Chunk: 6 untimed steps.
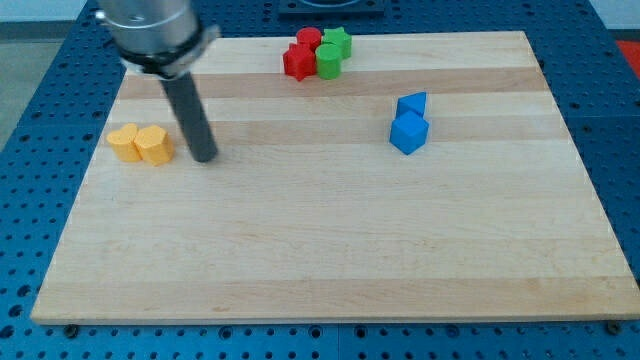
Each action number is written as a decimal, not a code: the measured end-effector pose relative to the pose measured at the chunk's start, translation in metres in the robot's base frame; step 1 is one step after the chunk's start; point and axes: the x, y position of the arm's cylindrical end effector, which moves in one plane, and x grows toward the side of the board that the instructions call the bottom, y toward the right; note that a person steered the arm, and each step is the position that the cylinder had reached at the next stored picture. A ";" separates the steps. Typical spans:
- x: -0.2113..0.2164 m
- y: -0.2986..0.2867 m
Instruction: Point your arm at the blue cube
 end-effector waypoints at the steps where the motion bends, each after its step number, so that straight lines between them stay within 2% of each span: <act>1: 0.008 0.079; 3: 0.009 0.233; 4: 0.008 0.287; 5: 0.001 0.311; 6: -0.008 0.299</act>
